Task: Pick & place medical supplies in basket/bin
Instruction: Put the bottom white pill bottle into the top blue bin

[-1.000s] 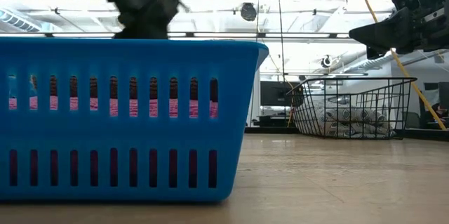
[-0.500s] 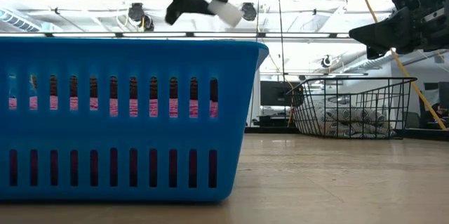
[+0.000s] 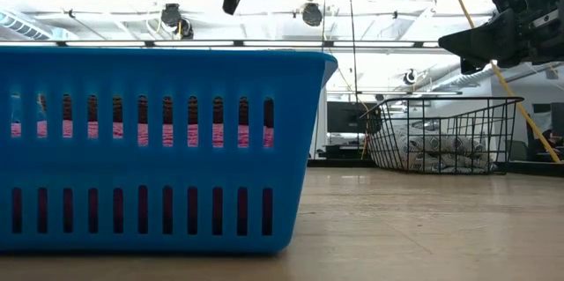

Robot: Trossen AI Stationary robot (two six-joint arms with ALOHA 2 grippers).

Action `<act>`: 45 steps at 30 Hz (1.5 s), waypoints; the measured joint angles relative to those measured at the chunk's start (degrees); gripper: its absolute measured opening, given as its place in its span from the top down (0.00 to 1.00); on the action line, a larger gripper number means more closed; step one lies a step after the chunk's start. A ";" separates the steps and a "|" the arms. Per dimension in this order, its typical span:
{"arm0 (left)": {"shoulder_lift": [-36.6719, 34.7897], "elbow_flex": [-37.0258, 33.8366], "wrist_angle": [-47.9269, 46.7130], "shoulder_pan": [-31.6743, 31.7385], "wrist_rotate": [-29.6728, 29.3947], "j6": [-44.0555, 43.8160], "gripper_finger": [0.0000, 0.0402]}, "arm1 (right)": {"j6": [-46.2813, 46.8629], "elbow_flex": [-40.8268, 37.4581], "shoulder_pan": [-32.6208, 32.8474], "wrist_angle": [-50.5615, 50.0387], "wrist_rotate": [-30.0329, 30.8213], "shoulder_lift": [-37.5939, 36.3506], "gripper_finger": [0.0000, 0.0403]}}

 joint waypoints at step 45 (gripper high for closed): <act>19.90 27.27 -59.54 0.09 -7.13 -5.47 0.66 | 0.00 0.00 0.01 0.71 0.03 0.44 1.00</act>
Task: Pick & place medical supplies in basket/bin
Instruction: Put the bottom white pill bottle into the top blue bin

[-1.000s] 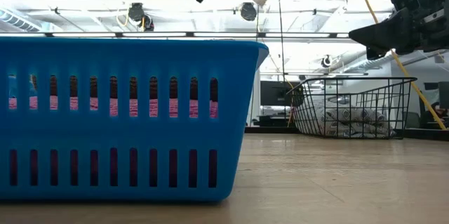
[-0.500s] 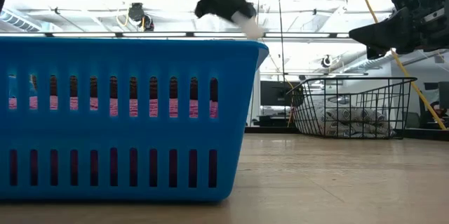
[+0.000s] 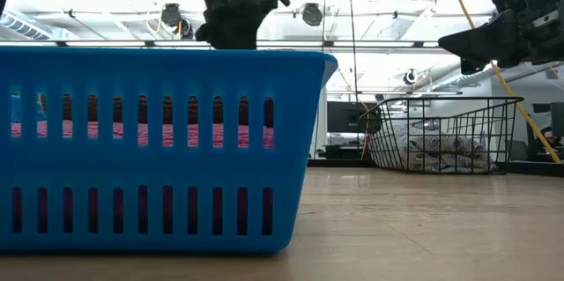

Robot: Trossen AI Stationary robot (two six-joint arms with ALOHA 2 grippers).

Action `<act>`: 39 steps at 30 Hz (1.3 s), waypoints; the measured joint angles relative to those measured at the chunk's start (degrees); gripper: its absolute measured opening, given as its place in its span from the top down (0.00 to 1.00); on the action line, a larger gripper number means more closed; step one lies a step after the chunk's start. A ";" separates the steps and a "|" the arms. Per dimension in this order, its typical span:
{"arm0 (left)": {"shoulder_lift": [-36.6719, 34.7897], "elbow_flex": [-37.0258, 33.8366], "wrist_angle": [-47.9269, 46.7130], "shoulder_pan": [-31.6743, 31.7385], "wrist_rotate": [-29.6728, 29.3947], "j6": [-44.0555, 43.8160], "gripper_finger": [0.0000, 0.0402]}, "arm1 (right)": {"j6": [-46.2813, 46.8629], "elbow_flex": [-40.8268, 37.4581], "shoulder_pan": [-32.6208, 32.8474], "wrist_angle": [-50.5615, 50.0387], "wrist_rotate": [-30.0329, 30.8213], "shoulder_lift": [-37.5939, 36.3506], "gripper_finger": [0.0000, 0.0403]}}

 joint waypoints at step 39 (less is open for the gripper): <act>0.12 -17.48 16.65 0.28 5.59 -12.33 0.64 | 0.01 -0.01 0.01 0.13 0.00 0.00 1.00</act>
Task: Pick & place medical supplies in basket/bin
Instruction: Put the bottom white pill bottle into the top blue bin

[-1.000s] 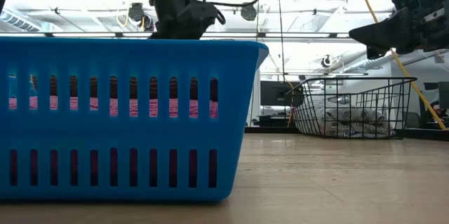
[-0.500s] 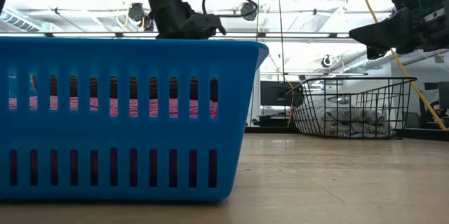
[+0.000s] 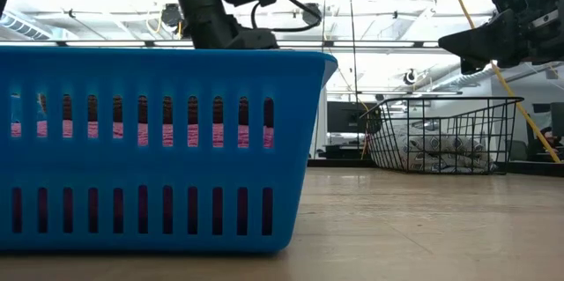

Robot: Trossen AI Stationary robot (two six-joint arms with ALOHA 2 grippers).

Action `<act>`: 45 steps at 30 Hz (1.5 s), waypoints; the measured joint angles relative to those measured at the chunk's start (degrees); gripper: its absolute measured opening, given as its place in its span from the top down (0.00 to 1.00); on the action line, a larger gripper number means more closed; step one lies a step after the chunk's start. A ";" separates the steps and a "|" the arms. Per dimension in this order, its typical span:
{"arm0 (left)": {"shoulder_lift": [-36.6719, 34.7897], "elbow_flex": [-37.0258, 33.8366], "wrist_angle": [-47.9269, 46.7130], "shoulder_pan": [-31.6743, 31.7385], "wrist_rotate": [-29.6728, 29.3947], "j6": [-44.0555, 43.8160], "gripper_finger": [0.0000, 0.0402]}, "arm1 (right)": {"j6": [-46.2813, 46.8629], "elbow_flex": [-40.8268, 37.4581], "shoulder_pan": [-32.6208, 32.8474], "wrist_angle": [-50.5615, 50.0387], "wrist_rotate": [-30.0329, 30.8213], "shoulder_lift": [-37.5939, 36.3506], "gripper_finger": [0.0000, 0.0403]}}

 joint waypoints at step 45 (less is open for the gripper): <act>4.92 -0.87 2.09 0.11 1.83 -0.30 0.56 | 0.00 0.02 -0.02 -0.07 0.00 1.05 1.00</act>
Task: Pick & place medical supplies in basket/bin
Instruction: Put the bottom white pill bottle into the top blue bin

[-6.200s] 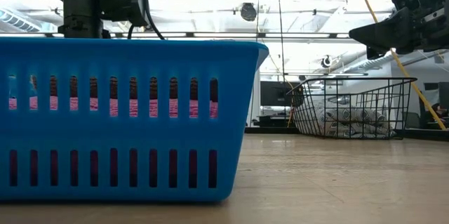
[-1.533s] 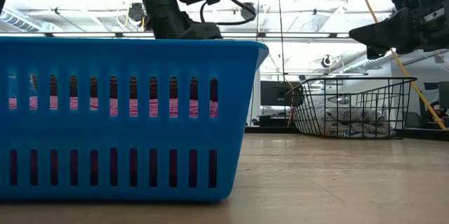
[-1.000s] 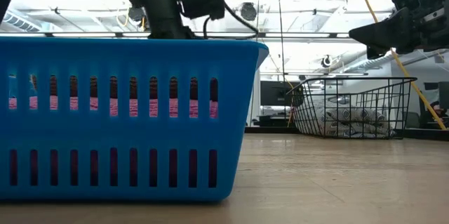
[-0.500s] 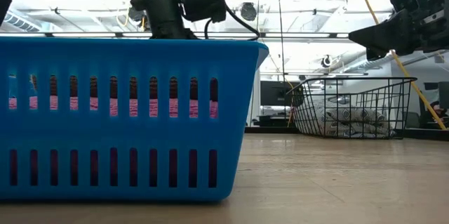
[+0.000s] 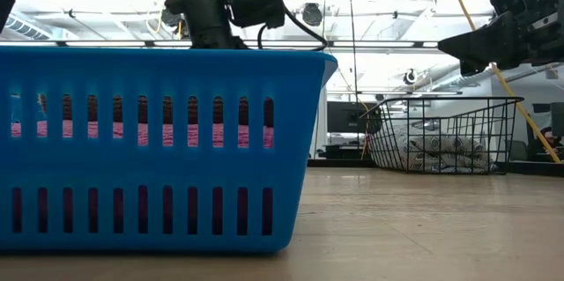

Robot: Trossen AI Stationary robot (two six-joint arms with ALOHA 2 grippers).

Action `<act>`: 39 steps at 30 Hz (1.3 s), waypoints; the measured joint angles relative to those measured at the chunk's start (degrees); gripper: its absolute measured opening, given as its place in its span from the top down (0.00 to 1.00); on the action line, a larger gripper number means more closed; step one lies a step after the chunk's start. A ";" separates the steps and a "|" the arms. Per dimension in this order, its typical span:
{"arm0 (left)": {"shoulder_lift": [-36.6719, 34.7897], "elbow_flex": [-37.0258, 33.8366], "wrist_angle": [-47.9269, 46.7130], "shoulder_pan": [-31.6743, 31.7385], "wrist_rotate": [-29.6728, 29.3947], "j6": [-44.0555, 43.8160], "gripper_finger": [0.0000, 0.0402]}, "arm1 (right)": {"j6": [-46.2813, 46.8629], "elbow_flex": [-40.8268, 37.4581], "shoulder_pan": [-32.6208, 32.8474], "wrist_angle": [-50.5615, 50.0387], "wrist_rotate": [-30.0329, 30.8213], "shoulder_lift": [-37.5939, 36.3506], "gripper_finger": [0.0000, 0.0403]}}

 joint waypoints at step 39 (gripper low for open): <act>-0.03 0.00 0.07 2.25 1.64 3.98 0.50 | -0.01 0.00 0.00 0.00 -0.01 0.00 1.00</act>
